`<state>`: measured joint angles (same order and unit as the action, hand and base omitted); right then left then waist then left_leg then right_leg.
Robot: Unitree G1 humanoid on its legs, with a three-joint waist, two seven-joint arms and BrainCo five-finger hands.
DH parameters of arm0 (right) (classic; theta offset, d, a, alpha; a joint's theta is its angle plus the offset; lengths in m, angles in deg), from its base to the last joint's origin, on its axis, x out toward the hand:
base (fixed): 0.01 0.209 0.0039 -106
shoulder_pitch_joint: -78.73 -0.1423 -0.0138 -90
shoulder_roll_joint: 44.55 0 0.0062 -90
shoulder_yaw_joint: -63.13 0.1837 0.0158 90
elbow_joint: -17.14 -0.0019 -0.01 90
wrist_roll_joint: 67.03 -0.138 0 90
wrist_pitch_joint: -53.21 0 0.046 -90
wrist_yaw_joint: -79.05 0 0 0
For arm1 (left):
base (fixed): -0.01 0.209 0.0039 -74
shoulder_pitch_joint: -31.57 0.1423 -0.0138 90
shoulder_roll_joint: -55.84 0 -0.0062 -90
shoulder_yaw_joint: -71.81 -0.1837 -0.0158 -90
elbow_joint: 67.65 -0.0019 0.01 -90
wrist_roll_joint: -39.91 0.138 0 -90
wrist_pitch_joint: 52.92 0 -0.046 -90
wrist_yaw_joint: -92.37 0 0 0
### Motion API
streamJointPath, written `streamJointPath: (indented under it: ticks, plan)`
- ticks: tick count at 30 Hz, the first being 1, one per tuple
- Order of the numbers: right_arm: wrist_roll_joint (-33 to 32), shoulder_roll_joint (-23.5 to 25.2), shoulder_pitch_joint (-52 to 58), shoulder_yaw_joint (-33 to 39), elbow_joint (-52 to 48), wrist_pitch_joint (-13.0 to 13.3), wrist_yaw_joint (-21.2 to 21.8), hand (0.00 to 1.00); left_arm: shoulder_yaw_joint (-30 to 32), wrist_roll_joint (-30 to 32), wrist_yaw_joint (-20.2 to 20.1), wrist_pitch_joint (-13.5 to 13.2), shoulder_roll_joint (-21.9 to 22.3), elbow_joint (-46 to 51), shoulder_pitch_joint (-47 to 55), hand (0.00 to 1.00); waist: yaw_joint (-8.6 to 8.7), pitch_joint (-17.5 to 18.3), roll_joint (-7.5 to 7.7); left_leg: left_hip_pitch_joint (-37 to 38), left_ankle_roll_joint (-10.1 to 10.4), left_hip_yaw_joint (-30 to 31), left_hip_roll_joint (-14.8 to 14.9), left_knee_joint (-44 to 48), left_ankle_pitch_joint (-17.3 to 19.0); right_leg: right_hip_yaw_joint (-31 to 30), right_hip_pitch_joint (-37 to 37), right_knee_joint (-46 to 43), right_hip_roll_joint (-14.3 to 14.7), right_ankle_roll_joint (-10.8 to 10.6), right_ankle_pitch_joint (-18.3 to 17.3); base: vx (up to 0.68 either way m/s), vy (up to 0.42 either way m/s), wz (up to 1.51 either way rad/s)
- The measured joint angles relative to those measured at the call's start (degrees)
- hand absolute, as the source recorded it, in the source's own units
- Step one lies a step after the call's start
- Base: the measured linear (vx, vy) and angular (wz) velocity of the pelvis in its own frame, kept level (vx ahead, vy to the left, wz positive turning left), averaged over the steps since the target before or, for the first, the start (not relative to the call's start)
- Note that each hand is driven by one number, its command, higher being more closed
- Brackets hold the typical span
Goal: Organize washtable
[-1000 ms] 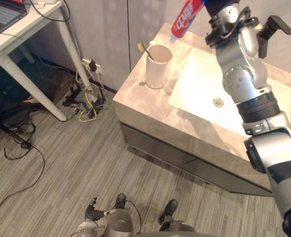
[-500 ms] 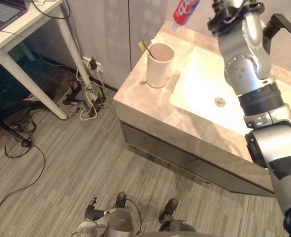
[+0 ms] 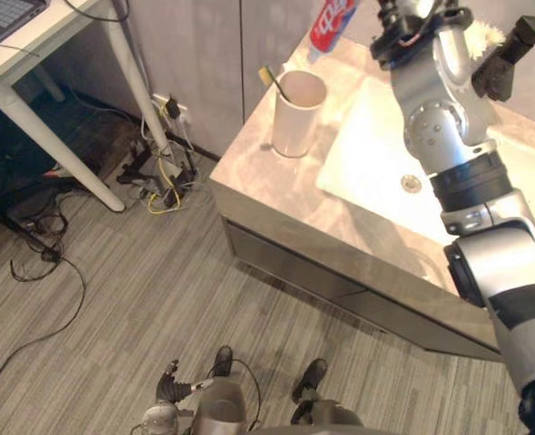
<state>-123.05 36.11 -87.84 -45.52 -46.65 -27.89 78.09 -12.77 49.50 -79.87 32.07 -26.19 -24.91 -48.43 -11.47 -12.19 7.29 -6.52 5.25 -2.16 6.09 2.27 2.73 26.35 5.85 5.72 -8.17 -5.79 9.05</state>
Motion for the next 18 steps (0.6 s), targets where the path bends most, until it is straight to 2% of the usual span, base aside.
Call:
streamJointPath:
  ticks: [9,18]
  plan:
    - [0.4,0.3,0.0,-2.0,0.0,-0.5,0.1,1.00,-0.3,0.0,0.0,0.0,-0.1,0.1,0.0,0.00,-0.35,0.0,0.08,-0.1,0.0,0.0,0.0,0.0,0.0,0.0,0.1,0.0,0.0,0.0,0.0,0.00,0.000,0.00]
    - [0.4,0.7,0.0,-2.2,0.0,-0.6,0.2,1.00,-0.3,-0.5,0.0,-0.3,-0.6,0.7,0.0,0.00,-0.36,-0.9,0.96,-0.2,0.0,0.0,0.0,0.0,0.0,0.0,0.2,0.0,0.0,0.0,0.0,0.00,0.000,0.00]
